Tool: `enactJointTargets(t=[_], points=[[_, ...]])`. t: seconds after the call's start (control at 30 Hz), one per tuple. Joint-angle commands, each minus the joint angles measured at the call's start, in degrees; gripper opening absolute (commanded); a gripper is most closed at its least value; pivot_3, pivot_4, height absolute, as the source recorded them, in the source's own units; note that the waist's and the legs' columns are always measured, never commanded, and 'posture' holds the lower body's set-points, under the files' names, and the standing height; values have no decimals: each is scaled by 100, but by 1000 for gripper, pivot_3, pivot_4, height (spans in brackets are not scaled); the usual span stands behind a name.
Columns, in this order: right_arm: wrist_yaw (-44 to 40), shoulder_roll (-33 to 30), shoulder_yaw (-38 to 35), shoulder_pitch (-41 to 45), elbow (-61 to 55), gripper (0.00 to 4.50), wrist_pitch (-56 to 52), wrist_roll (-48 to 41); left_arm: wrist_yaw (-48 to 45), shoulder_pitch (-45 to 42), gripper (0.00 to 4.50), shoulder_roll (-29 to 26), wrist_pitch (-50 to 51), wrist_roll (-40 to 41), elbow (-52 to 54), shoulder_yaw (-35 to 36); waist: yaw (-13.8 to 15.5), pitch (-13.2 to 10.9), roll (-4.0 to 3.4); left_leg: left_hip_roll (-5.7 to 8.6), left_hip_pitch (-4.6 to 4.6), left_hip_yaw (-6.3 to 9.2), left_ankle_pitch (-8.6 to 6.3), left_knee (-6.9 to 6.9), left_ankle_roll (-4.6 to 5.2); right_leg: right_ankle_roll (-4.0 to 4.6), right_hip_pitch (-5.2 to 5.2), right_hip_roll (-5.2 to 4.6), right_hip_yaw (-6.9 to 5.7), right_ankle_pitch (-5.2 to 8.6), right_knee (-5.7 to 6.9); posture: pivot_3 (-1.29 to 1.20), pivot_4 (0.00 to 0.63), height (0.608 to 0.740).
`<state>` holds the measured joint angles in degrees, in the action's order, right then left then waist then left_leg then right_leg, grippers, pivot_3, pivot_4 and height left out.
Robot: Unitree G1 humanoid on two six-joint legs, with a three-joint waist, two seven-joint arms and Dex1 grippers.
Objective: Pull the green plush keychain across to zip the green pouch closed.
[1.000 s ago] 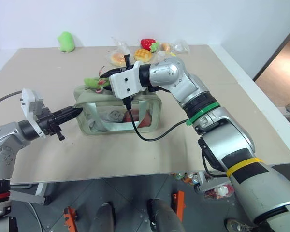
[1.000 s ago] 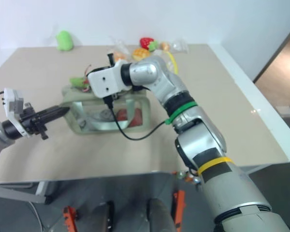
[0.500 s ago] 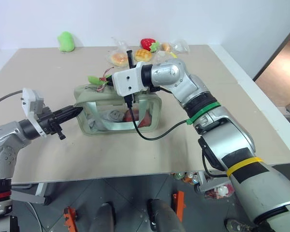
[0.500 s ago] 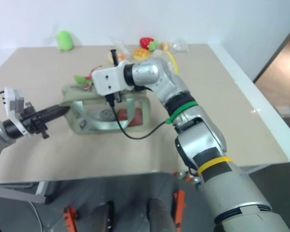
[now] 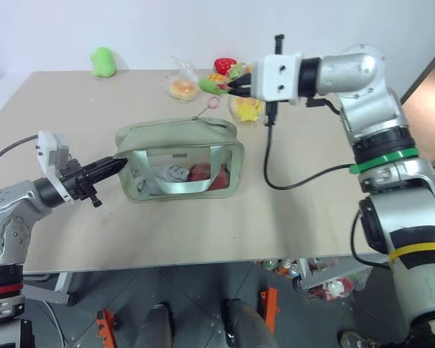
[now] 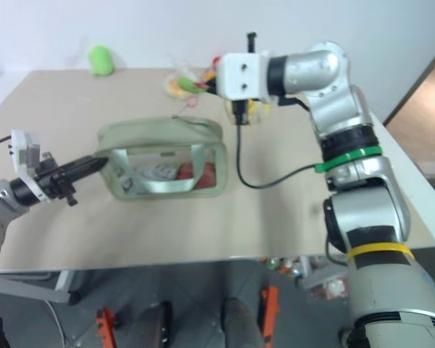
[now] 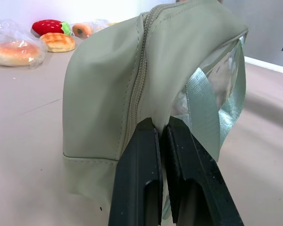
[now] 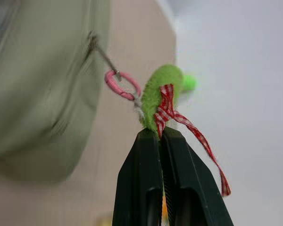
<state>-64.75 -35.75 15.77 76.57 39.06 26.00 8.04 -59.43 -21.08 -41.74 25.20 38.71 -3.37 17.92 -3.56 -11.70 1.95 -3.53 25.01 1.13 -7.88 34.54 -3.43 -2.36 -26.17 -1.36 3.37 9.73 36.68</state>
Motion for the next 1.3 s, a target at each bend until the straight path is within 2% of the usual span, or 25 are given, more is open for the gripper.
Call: enactJointTargets(t=[0.03,0.2,0.33,0.47,0.67,0.93,1.1,1.23,1.3], points=[[50,-1058,-182,-383,-516,31,408,478,-76,21,0,-48,19,-17,41,2,23,-2,-3,0,-1,-1,0,0,1,1,-2,1,2,-1,1,0,150,740],[538,-1625,-68,-770,-490,31,724,1140,-109,13,0,-107,74,-12,30,23,79,-2,-3,1,-2,-17,0,2,0,2,-6,-2,17,4,0,0,150,740],[1008,-1684,72,-1035,-505,31,879,1549,-117,-32,0,-141,106,-15,14,25,76,-2,-3,1,-4,-22,1,2,-1,2,-10,-1,20,4,1,0,150,740],[1274,-1473,215,-1566,-806,31,901,1703,-129,-58,0,-148,120,-14,-5,32,75,0,-1,1,-6,-23,1,2,-1,2,-6,-1,23,4,1,0,150,740],[1842,-548,554,-2704,-1387,31,625,1931,-128,-81,0,-159,134,-15,-1,11,23,14,23,-1,-38,-28,0,-8,0,2,14,4,32,3,5,0,150,740],[2099,-197,774,-2849,-1194,31,617,2230,-131,-97,0,-192,187,-10,2,10,-14,15,28,1,-46,-32,2,8,-1,1,22,4,40,3,12,0,150,740],[1922,-163,431,-2668,-1016,31,204,1685,54,-138,0,-196,403,52,-29,80,-70,15,28,1,-51,-31,5,8,3,1,30,5,40,2,12,0,150,740],[1209,-170,-263,-2681,-1130,1152,-827,403,112,-106,0,-178,376,-10,-41,108,-73,15,29,1,-51,-31,5,8,3,1,31,5,41,2,12,0,150,740],[1003,-205,-570,-2663,-1245,1238,-1315,-53,183,-148,0,-153,404,7,-91,149,-72,15,29,1,-50,-30,5,7,3,1,32,5,41,2,12,0,150,740]])
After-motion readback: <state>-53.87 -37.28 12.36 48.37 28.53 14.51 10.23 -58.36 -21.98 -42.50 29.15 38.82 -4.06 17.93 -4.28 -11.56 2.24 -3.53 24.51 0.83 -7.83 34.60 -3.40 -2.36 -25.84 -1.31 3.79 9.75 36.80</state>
